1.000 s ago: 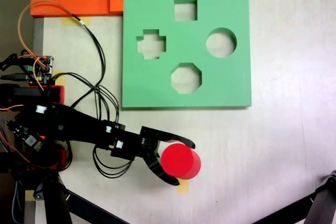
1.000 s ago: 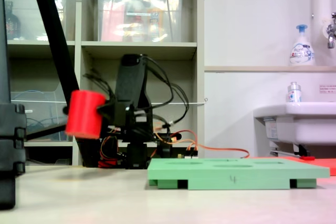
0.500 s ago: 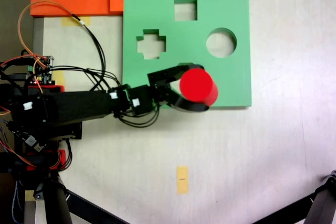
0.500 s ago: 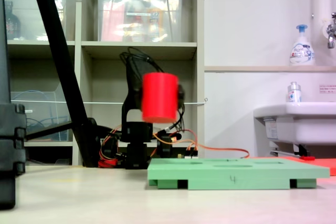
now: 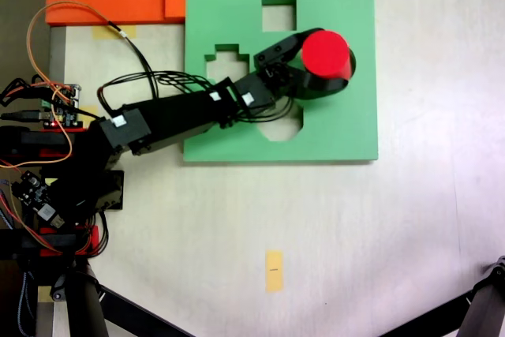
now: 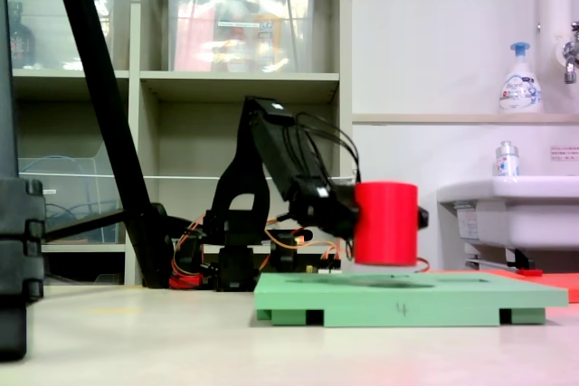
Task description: Put the cylinder block into the corresponding hole
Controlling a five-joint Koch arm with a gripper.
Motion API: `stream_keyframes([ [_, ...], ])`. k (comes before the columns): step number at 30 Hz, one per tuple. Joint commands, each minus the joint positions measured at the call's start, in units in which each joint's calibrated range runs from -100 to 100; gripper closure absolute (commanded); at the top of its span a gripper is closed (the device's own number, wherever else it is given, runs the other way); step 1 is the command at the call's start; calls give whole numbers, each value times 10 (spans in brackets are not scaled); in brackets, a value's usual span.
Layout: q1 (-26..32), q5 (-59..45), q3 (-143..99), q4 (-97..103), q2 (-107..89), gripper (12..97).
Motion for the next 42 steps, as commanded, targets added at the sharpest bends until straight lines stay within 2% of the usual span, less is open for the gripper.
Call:
stream_keyframes([
  [1, 5, -6, 59, 7, 9, 693],
  [27, 0, -7, 92, 20, 164, 673],
  [28, 0, -7, 92, 21, 169, 653],
  [29, 0, -7, 92, 22, 173, 599],
  [34, 4, -7, 80, 34, 160, 269],
  [36, 4, -7, 44, 49, 122, 176],
  [38, 3, -7, -2, 74, 68, 139],
  [42, 0, -26, -92, 62, -102, 136],
])
